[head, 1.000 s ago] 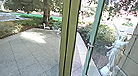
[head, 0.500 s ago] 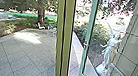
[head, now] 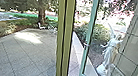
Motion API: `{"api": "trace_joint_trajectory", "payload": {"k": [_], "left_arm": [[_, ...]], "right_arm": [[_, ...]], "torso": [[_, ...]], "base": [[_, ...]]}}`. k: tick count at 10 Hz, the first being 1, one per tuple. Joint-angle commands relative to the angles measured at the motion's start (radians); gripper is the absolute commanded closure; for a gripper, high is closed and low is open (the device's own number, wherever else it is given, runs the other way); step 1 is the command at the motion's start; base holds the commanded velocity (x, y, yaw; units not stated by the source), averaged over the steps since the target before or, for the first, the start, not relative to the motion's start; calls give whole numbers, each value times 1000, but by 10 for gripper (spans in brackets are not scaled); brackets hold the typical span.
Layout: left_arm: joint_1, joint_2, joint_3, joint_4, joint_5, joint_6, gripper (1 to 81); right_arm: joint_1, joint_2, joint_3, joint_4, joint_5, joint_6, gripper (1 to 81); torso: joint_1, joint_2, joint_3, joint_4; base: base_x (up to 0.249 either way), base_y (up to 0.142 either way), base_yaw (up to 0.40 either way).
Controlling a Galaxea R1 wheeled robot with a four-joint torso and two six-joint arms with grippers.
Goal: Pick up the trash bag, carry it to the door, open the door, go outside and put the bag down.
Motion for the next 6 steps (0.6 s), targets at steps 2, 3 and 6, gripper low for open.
{"api": "trace_joint_trajectory", "payload": {"k": [2, 3, 6], "left_arm": [[-42, 6, 2, 9, 54, 4, 811], [-42, 6, 2, 12, 54, 3, 811], [-42, 6, 0, 13, 54, 3, 811]], "right_arm": [[50, 11, 8, -6, -53, -2, 10], [50, 11, 8, -6, -53, -2, 10], [51, 13, 8, -6, -53, -2, 10]], "torso": [[0, 0, 0, 0], [0, 0, 0, 0], [0, 0, 0, 0]], "base": [[0, 0, 0], [0, 0, 0], [0, 0, 0]]}}
